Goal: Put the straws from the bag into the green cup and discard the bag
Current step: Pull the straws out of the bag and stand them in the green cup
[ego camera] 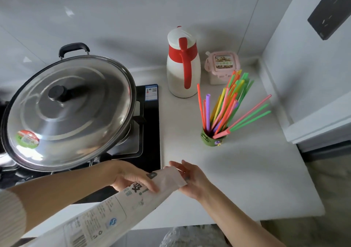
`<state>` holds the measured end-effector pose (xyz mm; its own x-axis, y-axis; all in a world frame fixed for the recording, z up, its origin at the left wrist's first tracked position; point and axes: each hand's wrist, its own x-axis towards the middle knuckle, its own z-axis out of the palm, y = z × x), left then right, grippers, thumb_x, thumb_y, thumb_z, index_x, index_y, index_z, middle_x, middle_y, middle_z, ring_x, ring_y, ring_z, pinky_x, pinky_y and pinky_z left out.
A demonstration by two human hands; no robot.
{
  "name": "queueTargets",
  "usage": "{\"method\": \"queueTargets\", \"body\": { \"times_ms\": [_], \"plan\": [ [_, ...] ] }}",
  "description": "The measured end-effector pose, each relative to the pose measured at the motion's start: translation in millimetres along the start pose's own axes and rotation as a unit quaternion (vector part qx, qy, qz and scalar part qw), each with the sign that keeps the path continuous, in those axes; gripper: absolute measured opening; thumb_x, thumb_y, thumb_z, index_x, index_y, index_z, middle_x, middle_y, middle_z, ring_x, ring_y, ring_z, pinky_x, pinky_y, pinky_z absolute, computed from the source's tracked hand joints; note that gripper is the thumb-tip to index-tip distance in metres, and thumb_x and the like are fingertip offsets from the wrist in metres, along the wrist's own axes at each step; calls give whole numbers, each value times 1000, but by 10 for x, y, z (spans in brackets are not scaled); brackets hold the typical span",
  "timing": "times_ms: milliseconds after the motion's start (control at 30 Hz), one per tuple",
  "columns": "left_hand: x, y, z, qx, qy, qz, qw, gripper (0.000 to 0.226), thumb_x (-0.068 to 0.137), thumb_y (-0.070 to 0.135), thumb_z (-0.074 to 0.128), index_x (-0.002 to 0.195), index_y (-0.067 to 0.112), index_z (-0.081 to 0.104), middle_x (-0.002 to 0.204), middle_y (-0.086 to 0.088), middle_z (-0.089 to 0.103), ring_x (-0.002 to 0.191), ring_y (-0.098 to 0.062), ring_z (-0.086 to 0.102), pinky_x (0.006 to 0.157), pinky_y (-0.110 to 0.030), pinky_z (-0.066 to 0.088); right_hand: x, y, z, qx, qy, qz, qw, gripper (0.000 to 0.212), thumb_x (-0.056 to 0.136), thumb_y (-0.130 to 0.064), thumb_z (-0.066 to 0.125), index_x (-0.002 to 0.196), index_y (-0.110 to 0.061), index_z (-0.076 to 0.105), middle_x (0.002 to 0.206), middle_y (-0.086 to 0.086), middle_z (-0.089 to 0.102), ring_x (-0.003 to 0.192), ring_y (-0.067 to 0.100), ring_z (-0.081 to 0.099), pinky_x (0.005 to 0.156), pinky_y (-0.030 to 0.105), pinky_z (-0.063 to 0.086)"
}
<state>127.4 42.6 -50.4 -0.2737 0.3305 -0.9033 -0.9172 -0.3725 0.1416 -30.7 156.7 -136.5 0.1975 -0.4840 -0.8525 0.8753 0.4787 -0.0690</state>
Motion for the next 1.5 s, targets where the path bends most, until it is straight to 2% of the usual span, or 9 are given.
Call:
{"method": "queueTargets", "body": {
  "times_ms": [267,400,667,800,900,1067,1233,1333,1500],
  "plan": [
    [14,-47,8,77,42,40,995,41,68,18,81,105,12,65,96,-5,72,96,-24,67,103,-46,47,-20,-159,-64,48,-29,-38,998,31,98,-21,40,88,3,57,91,28,62,64,32,68,55,28,55],
    [-5,-80,32,101,117,83,984,49,63,18,85,107,7,65,92,-6,72,93,-27,69,95,-47,53,-82,-249,-42,73,-76,-79,991,31,95,-27,48,93,2,55,94,28,64,81,38,67,85,49,50],
    [-8,-87,93,63,200,194,958,40,70,4,80,107,12,67,94,-6,71,91,-19,68,87,-34,55,-254,-284,-98,58,-181,-69,979,73,48,-48,88,105,-7,65,108,14,66,105,31,60,95,46,46],
    [-37,-15,138,78,203,232,948,39,69,4,80,104,15,68,93,-2,71,90,-15,67,85,-29,54,-388,-179,101,-99,-221,-90,966,63,58,-42,86,108,-10,65,101,10,66,97,25,60,85,35,52],
    [-83,53,176,96,196,249,944,35,70,4,79,102,15,67,87,2,71,87,-14,68,82,-27,54,-449,-209,296,-111,-155,-122,974,42,66,-36,77,101,-15,71,93,7,68,88,21,64,76,32,54],
    [-127,79,221,125,211,274,930,31,70,2,78,96,13,65,82,6,67,82,-8,63,78,-23,52,-534,-277,387,-104,-118,-168,973,24,89,-32,55,89,-12,68,114,7,70,104,23,63,86,38,50],
    [-151,82,292,161,245,296,909,36,68,3,80,99,11,64,77,10,69,73,-2,65,67,-16,52,-806,-468,524,-172,-119,-308,928,27,99,-28,37,78,-14,48,118,14,68,109,20,65,99,39,43],
    [-189,114,330,171,275,317,891,37,68,5,81,101,7,63,74,8,69,68,-2,65,64,-15,53,-1010,-637,604,-254,-79,-402,876,33,99,-35,39,73,-23,55,106,1,73,104,8,65,98,36,41],
    [-229,192,366,157,314,351,868,37,69,6,82,99,8,61,73,6,67,63,-2,65,61,-16,55,-1432,-819,720,-312,-50,-492,811,35,97,-38,43,111,-22,70,72,-9,50,61,-1,47,60,10,39]
  ]
}}
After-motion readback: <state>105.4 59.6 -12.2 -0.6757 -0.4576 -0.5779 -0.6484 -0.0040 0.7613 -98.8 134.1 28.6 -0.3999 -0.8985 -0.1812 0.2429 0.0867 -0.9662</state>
